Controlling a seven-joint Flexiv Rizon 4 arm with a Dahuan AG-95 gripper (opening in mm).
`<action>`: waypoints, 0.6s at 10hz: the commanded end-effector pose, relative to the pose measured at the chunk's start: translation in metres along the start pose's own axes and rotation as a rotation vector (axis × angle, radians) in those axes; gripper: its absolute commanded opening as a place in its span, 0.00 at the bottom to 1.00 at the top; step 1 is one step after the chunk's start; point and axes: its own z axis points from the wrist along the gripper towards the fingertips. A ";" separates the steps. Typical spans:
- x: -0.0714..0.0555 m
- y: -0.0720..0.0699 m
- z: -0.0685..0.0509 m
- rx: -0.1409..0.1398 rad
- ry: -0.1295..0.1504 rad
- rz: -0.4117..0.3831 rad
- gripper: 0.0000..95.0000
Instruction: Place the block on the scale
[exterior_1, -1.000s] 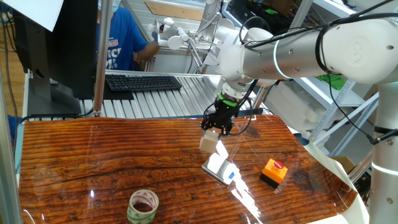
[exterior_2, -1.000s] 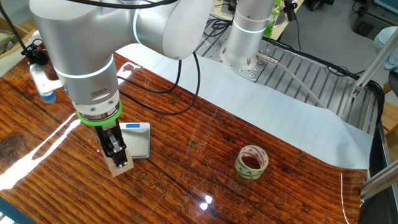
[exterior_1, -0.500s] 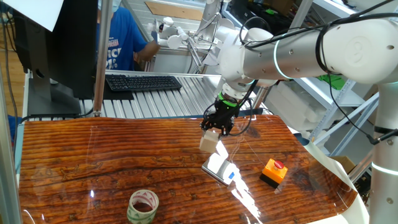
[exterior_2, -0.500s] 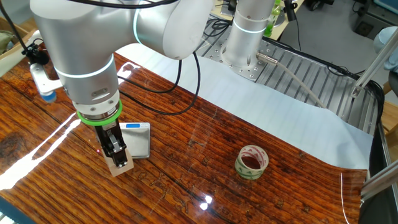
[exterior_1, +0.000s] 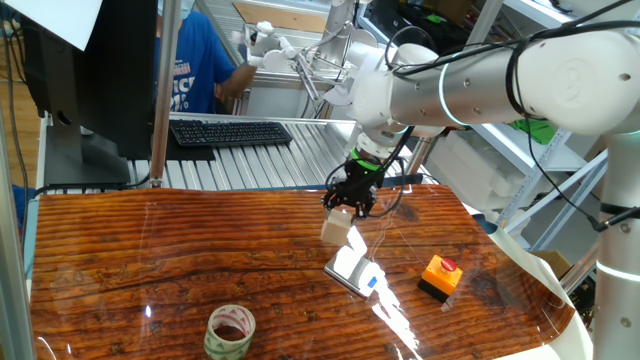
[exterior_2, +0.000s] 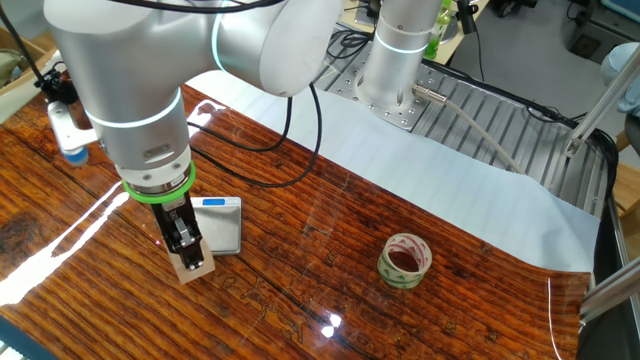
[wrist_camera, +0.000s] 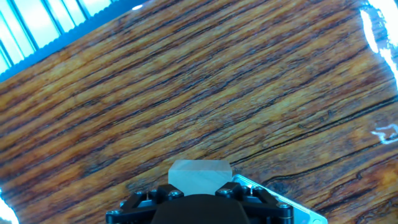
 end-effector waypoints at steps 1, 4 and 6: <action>0.002 -0.001 0.000 0.002 0.000 0.016 0.00; 0.002 -0.001 0.000 0.004 0.006 0.027 0.00; 0.002 -0.001 0.000 0.003 0.006 0.031 0.00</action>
